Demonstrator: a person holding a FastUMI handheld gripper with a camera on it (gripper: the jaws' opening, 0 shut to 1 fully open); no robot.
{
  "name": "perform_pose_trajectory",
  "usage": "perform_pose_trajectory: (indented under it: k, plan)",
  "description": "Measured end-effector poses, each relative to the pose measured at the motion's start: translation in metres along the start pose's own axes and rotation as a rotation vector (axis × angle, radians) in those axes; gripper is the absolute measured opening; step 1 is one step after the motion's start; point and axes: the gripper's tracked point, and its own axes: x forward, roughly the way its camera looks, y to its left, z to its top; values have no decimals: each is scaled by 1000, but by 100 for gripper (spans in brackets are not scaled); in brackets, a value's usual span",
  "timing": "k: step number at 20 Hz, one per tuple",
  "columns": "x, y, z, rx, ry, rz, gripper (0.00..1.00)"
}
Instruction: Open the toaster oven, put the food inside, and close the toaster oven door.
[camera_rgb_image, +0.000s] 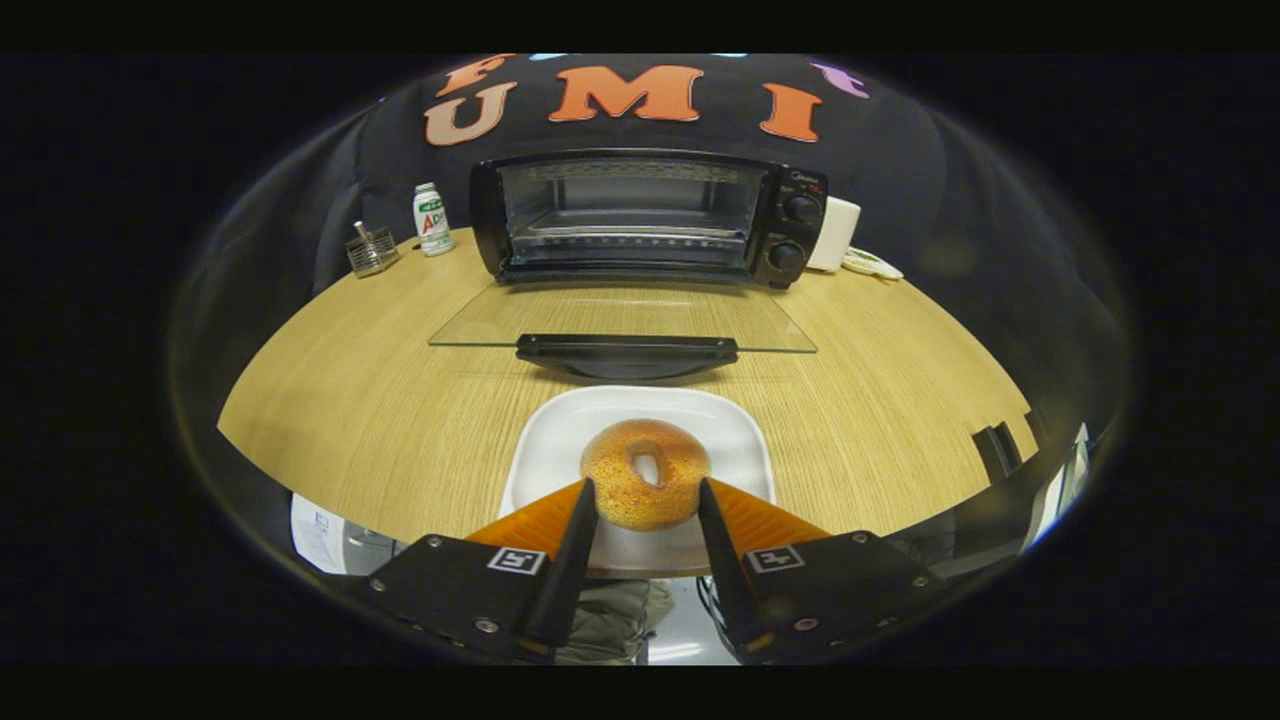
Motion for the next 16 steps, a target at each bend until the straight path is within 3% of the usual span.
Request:
perform_pose_trajectory:
  k: [4, 16]
  plan:
    - [-9, -6, 25, -7, -33, -4, 54]
    - [-19, -17, 128, 16, -167, 22, 54]
